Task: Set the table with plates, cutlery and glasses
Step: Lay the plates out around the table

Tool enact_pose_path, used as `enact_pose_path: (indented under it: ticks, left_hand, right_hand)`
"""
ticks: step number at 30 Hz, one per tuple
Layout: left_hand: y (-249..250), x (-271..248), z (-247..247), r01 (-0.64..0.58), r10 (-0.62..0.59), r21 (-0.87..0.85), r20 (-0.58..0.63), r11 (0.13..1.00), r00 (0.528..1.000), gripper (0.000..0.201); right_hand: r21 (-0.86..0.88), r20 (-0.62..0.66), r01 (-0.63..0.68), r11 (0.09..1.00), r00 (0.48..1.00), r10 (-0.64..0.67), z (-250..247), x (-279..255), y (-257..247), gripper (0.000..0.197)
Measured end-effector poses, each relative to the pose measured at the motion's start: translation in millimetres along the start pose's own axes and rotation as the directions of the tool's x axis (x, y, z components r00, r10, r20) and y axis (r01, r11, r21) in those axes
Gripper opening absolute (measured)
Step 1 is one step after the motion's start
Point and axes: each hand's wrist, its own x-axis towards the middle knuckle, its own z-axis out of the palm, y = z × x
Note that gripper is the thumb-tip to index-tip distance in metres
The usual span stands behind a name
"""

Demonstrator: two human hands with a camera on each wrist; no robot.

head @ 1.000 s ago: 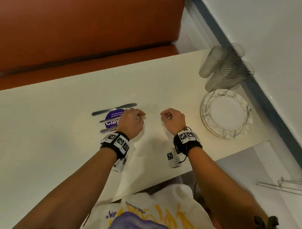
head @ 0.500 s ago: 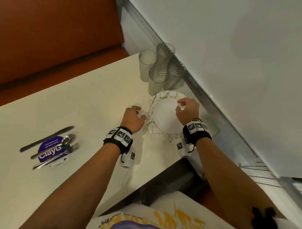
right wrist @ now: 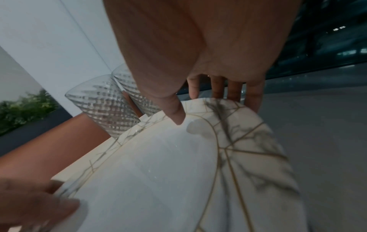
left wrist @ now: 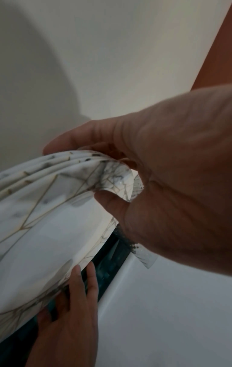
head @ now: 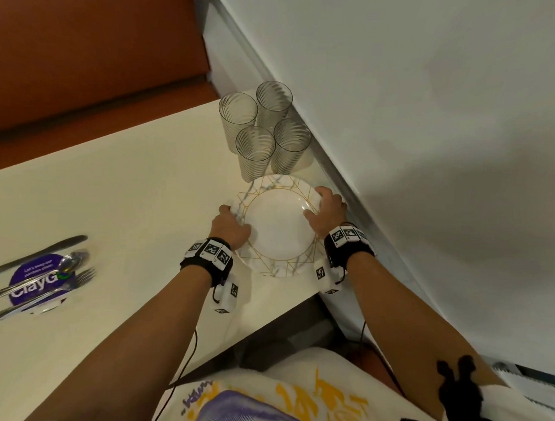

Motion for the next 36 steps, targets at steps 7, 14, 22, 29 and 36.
enact_pose_path:
  ticks: [7,14,22,29,36]
  left_hand:
    - [-15.0,-10.2,-9.6,0.015,-0.023,-0.110,-0.075,0.994,0.997,0.054]
    - [-76.8,-31.1,-66.8,-0.031,-0.089,-0.374,-0.299,0.927,0.950,0.041]
    - [-167.8,-65.9,-173.1,-0.008,-0.422,-0.843,-0.277,0.538,0.863,0.045]
    - [-232.5,-102.5,-249.3,-0.084,-0.173,-0.996,-0.088,0.030,0.981,0.044]
    - [-271.9,-114.5,-305.4,-0.134,-0.176,-0.981,-0.158,0.138,0.972,0.058]
  right_hand:
    - [0.064,0.013,-0.052,0.997,0.999,0.051,14.2,-8.7,-8.7,0.065]
    - [0.219,0.023,0.039,0.975,0.999,-0.045,57.2,-44.1,-62.7,0.063]
    - [0.303,0.140,0.156,0.940,0.968,-0.206,100.7,-104.0,-178.0,0.067]
    - [0.362,0.174,0.189,0.913,0.948,-0.265,145.6,-159.8,-268.8,0.059]
    - [0.392,0.157,0.232,0.890,0.937,-0.314,176.1,-189.0,-329.3,0.053]
